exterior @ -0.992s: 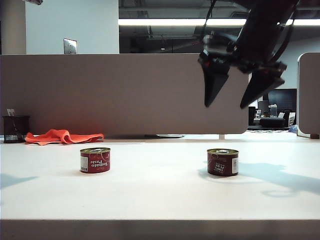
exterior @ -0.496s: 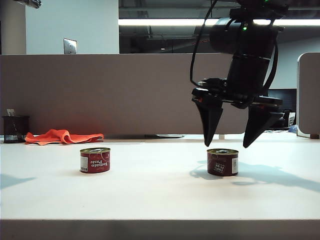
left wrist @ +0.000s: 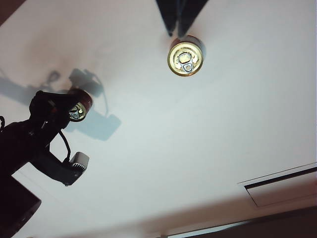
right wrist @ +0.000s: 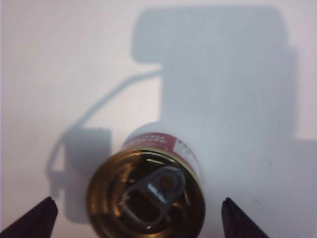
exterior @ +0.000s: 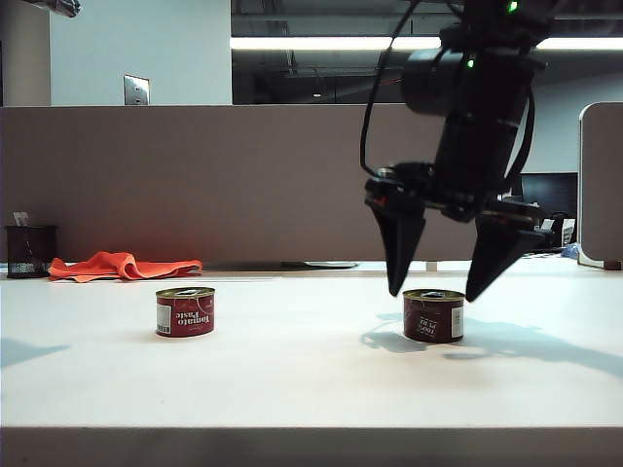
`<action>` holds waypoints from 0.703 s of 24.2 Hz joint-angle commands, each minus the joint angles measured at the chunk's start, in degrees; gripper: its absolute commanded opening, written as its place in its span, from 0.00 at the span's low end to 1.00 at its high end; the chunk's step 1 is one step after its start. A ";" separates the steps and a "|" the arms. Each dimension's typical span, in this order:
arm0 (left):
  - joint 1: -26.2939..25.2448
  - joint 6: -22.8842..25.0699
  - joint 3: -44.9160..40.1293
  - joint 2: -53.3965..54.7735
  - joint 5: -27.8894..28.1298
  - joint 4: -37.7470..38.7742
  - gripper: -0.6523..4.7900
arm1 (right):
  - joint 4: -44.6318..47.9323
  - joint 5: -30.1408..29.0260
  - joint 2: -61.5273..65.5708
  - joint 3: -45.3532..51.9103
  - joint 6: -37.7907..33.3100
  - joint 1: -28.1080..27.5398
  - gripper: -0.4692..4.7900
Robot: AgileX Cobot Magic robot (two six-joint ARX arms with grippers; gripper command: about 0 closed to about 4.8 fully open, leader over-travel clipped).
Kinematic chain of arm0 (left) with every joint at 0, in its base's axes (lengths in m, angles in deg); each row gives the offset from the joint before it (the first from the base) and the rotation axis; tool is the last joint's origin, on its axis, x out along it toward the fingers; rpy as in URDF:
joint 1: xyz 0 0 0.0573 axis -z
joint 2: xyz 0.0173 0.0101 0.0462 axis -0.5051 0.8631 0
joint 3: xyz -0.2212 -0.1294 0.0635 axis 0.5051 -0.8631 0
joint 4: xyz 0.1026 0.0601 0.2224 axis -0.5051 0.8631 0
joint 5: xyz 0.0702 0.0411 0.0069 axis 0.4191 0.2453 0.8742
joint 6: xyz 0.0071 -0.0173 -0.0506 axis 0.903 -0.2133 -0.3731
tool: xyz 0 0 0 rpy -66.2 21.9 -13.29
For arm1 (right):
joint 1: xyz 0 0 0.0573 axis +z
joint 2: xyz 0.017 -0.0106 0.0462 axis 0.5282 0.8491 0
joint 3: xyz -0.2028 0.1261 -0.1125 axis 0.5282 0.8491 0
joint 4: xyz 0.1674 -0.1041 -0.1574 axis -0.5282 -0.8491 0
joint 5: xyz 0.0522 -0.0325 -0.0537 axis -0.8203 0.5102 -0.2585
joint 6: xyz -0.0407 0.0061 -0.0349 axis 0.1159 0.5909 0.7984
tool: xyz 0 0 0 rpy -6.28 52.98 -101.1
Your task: Stack a can of tomatoes on the right onto the can of tomatoes on the left.
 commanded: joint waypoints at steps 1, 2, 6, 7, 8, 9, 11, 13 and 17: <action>0.09 -0.15 0.35 -0.13 -0.39 -0.33 0.11 | 0.17 0.72 0.11 -0.17 -0.26 0.04 1.00; 0.09 -0.13 0.35 -0.13 -0.39 -0.33 0.11 | 0.33 0.72 0.13 -0.17 -0.26 0.04 1.00; 0.09 -0.13 0.35 -0.13 -0.37 -0.35 0.11 | 0.22 1.79 0.46 -0.17 -0.26 0.04 0.92; 0.09 -0.13 0.35 -0.13 -0.37 -0.35 0.11 | 0.15 2.19 0.50 -0.17 -0.26 0.04 0.88; 0.09 -0.13 0.35 -0.13 -0.37 -0.35 0.11 | 0.22 2.21 0.63 -0.17 -0.26 0.04 0.88; 0.09 -0.13 0.35 -0.13 -0.35 -0.37 0.11 | 0.26 2.19 0.74 -0.17 -0.26 0.04 0.86; 0.09 -0.11 0.35 -0.13 -0.28 -0.39 0.11 | 0.24 2.19 1.16 -0.17 -0.26 0.04 0.76; 0.09 0.13 0.35 -0.22 -0.15 -0.57 0.11 | 0.20 2.19 1.29 -0.17 -0.20 0.04 0.67; 0.07 0.28 0.35 -0.24 4.09 -1.75 0.11 | 1.20 2.16 1.29 -0.20 0.74 0.04 0.66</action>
